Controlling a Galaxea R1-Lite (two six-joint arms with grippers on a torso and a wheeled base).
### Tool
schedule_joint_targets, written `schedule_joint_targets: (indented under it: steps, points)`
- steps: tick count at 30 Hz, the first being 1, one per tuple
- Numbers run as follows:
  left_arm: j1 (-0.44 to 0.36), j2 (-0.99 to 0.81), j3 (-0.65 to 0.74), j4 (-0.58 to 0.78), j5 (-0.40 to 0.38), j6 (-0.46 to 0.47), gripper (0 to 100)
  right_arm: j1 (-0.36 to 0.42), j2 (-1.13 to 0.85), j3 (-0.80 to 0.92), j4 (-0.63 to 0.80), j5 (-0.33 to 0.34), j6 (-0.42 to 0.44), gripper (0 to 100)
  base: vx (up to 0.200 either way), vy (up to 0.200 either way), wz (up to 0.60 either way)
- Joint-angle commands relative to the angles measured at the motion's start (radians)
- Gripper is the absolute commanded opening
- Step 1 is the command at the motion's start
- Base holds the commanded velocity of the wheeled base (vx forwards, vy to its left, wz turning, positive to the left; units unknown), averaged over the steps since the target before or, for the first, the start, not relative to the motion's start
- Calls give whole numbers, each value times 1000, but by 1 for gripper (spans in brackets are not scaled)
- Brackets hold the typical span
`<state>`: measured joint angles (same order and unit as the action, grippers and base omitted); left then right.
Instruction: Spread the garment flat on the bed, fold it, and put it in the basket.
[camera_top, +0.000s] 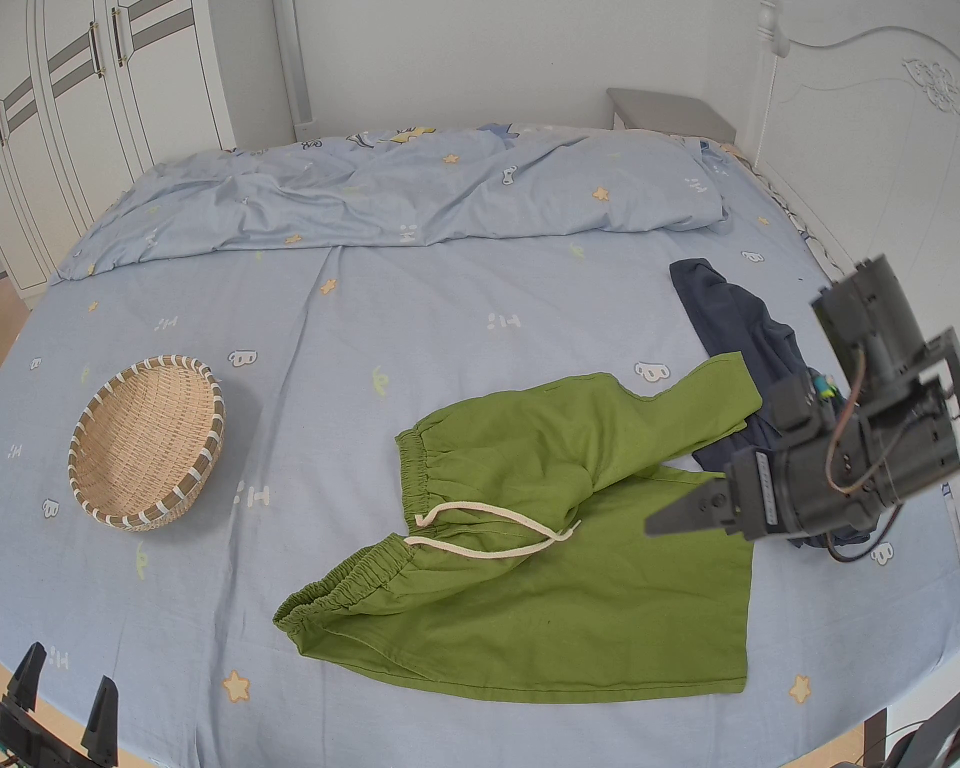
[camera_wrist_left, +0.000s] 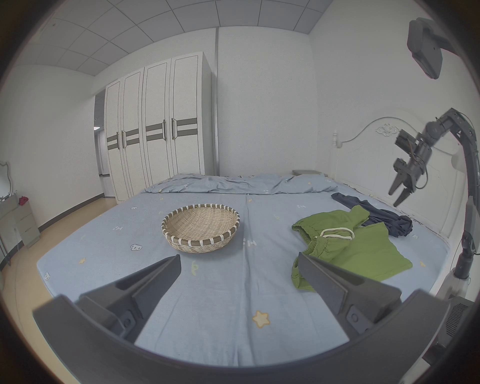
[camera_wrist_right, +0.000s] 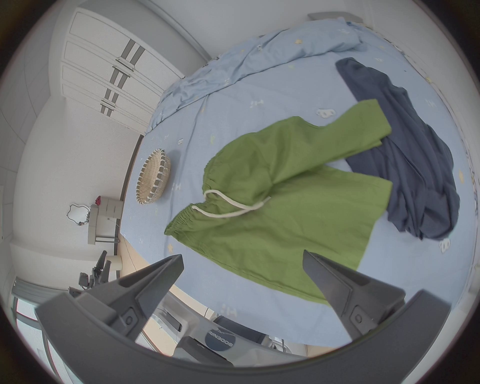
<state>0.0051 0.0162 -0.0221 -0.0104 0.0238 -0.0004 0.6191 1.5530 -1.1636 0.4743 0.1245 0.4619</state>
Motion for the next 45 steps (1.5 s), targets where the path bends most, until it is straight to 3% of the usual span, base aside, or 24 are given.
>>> schedule_joint_targets:
  steps: [1, 2, 3, 5, 6, 7, 8, 10, 13, 19, 26, 29, 36, 45]
  points:
    - [-47, 108, -421, 40, -18, -141, 100, -202, -444, 553, -255, 110, -63, 100, 0, 0, 0]
    - [-47, 108, -421, 40, -18, -141, 100, -202, -444, 553, -255, 110, -63, 100, 0, 0, 0]
    - [-108, 225, -538, 164, -24, -176, 100, -207, -453, 558, -258, 113, -62, 100, 0, 0, 0]
    - [-162, 286, -576, 231, -39, -167, 100, -205, -453, 552, -255, 112, -54, 100, 0, 0, 0]
    - [-175, 298, -579, 236, -44, -165, 100, -207, -453, 553, -255, 112, -49, 100, 0, 0, 0]
    - [-249, 367, -573, 233, -82, -158, 100, -210, -452, 556, -256, 109, -16, 100, 0, 0, 0]
    - [-263, 383, -572, 233, -88, -156, 100, -211, -452, 556, -256, 107, -8, 100, 0, 0, 0]
    - [-370, 496, -575, 230, -113, -168, 100, -208, -453, 562, -272, 106, 47, 100, 0, 0, 0]
    - [-430, 636, -565, 216, -122, -207, 100, -216, -452, 564, -341, 106, 87, 100, 0, 0, 0]
    - [-412, 986, -550, 145, -122, -210, 100, -210, -416, 564, -414, 119, 90, 100, 0, 0, 0]
    - [-257, 1274, -529, -145, -199, -199, 100, -199, -375, 575, -431, 139, 77, 100, 0, 0, 0]
    - [-229, 1328, -495, -180, -202, -159, 100, -199, -364, 579, -439, 146, 44, 100, 0, 0, 0]
    - [-212, 1443, -437, -183, -203, 111, 100, -233, -378, 625, -499, 138, -35, 100, 0, 0, 0]
    - [-221, 1507, -437, -184, -246, 128, 100, -237, -373, 693, -634, 138, -37, 100, 0, 0, 0]
